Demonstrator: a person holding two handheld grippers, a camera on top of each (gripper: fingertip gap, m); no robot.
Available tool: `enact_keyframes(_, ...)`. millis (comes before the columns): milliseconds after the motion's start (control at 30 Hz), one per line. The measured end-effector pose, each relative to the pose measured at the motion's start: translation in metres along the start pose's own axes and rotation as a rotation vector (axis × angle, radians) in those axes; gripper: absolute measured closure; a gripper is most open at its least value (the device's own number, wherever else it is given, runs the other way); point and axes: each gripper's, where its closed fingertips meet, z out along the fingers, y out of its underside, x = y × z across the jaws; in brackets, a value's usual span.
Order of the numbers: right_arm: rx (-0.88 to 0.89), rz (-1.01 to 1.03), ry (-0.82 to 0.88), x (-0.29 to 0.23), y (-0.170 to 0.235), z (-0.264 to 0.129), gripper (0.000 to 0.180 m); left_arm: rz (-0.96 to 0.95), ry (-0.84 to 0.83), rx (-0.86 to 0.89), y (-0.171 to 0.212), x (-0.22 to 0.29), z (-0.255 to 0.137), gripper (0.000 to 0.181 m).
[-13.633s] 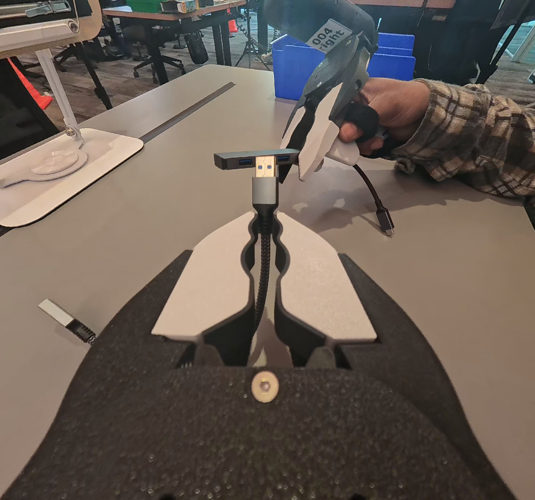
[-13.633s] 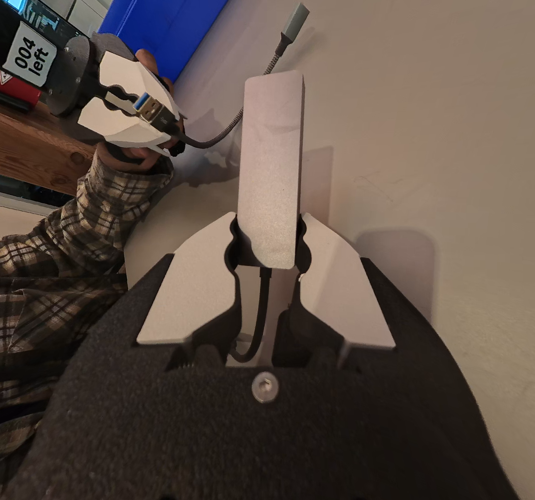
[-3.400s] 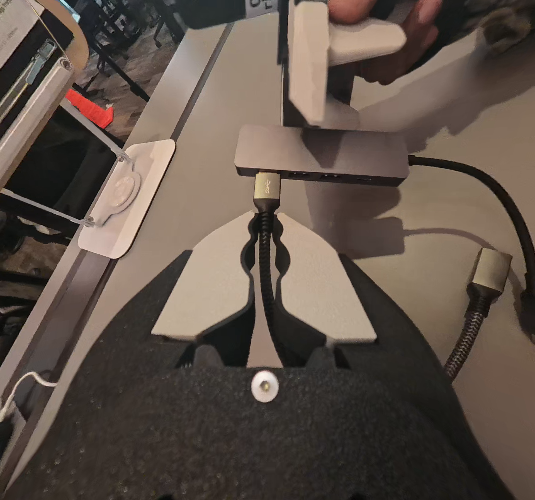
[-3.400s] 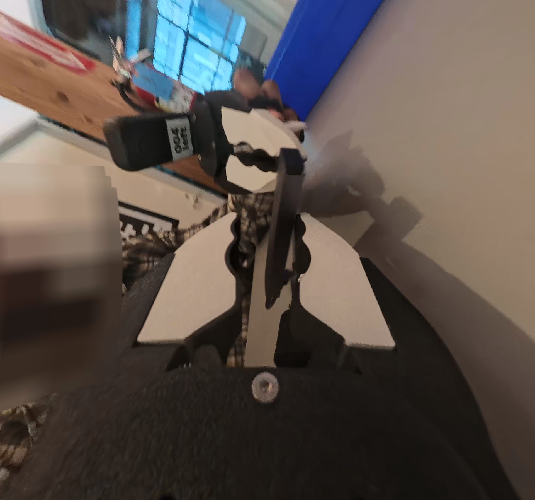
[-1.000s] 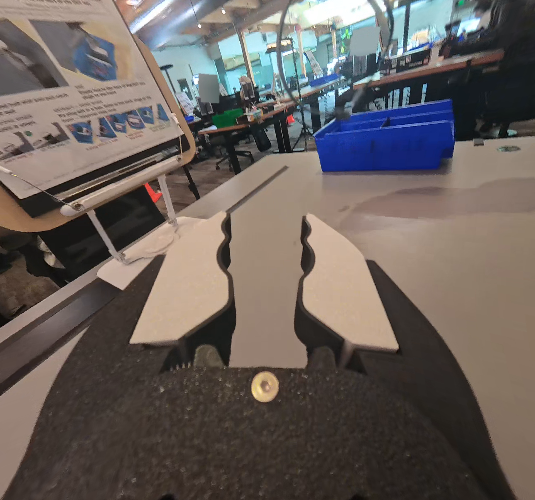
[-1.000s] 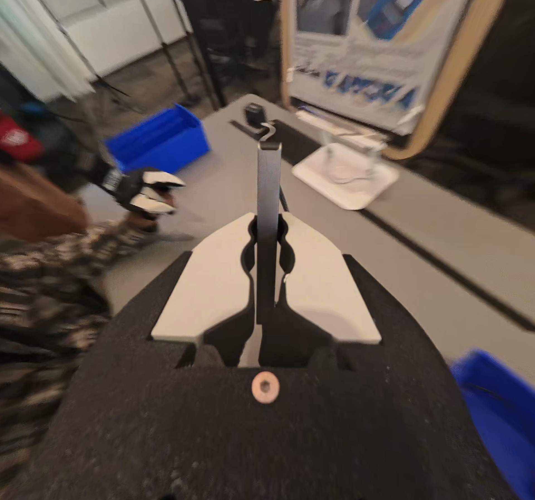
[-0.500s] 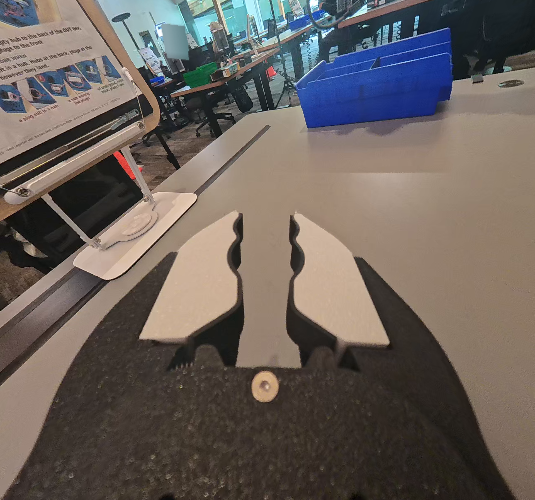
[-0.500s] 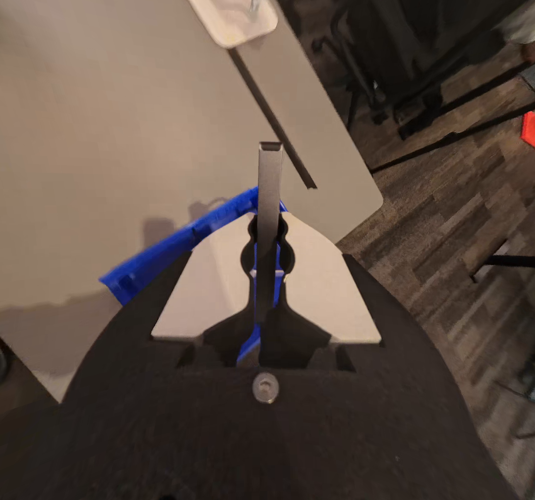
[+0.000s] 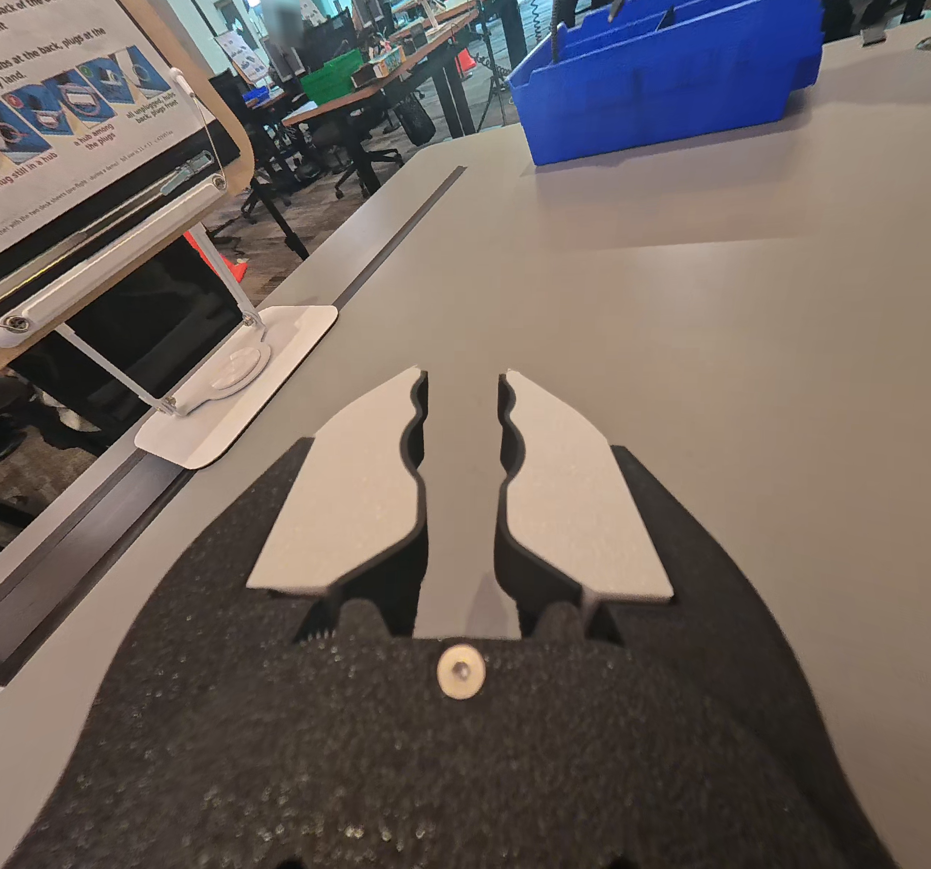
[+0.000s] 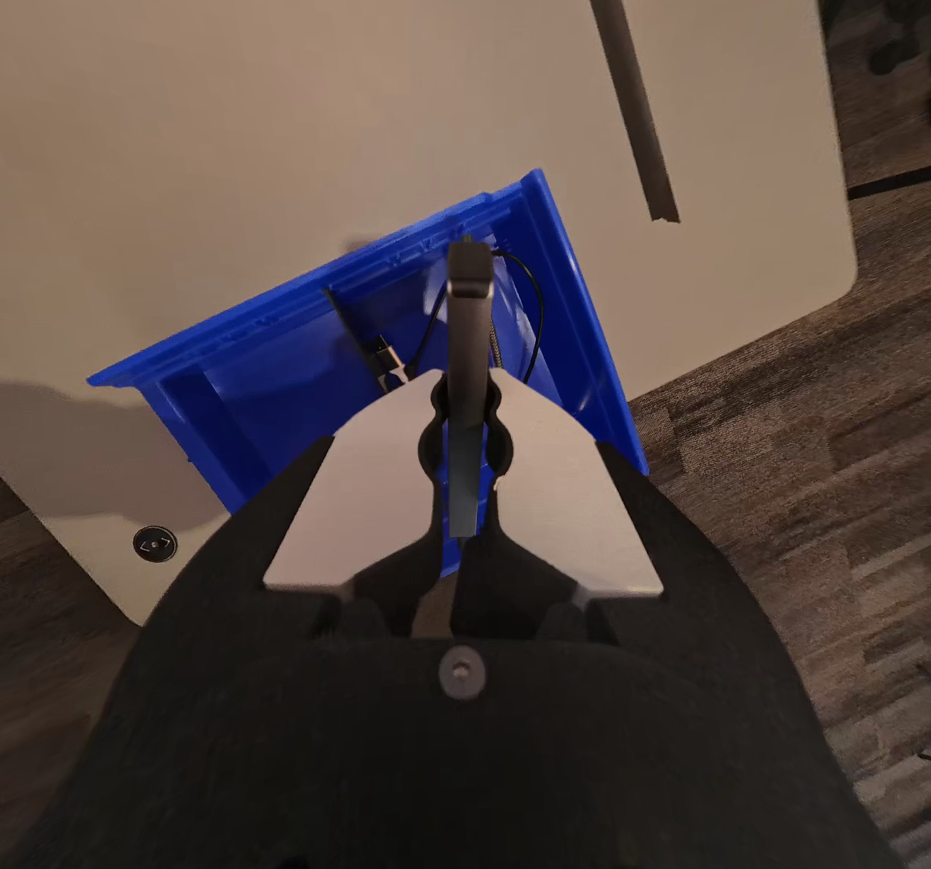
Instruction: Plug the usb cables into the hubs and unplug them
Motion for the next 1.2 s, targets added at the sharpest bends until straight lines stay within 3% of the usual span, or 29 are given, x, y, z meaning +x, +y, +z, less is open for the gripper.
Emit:
enact_keyframes(300,-0.123,0.089,-0.038,0.008,0.026,0.054,0.168,0.005,-0.003,-0.028,0.008,-0.001,0.002,0.156)
enact_keyframes(433,-0.083,0.153,-0.012,0.017,0.021,0.064,0.166,0.003,-0.003,-0.031,0.008,-0.002,0.002,0.157)
enact_keyframes(667,-0.181,0.128,0.007,0.01,0.035,0.08,0.132,0.007,-0.005,-0.024,0.004,-0.002,0.0,0.157)
enact_keyframes(900,-0.14,0.182,0.132,0.026,0.033,0.057,0.105,0.016,-0.012,-0.014,-0.002,-0.001,-0.003,0.157)
enact_keyframes(1200,-0.084,0.211,0.166,0.027,0.025,0.035,0.102,0.019,-0.02,-0.007,-0.006,-0.003,-0.004,0.157)
